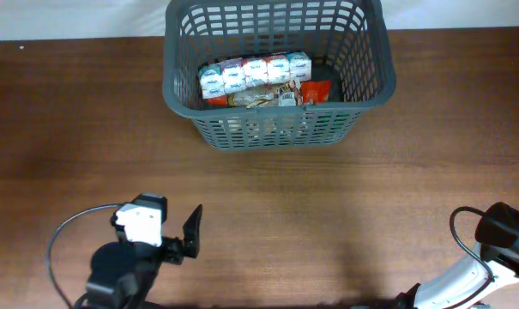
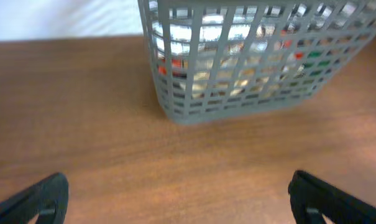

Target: Pack container

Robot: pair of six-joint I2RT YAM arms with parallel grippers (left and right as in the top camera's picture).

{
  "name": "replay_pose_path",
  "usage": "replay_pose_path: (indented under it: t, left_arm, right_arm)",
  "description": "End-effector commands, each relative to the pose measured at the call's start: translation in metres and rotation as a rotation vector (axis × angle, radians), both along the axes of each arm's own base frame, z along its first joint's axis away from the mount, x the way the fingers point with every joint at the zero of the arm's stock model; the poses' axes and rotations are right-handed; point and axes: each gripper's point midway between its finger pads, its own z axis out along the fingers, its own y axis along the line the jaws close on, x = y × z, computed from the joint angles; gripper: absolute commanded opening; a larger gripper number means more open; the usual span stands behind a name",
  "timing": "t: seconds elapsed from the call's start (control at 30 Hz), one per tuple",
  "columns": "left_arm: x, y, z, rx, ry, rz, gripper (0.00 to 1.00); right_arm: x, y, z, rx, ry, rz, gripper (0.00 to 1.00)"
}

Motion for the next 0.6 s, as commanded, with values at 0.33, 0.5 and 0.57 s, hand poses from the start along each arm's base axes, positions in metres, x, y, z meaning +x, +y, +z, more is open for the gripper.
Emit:
replay_pose_path:
  t: [0.33,0.5,0.57]
  left_arm:
    - [0.027,0.014,-0.006,0.158,-0.287,-0.029,0.99]
    - [0.022,0.031,-0.013,0.169,-0.308,0.043,0.99]
    - [0.021,0.034,-0.016,0.171,-0.316,0.056,0.99]
  right_arm:
    - [0.000,0.000,-0.002,0.010,0.003,-0.004,0.99]
    - [0.000,0.000,-0.002,0.010,0.003,-0.004,0.99]
    - [0.000,0.000,-0.002,0.010,0.003,-0.004,0.99]
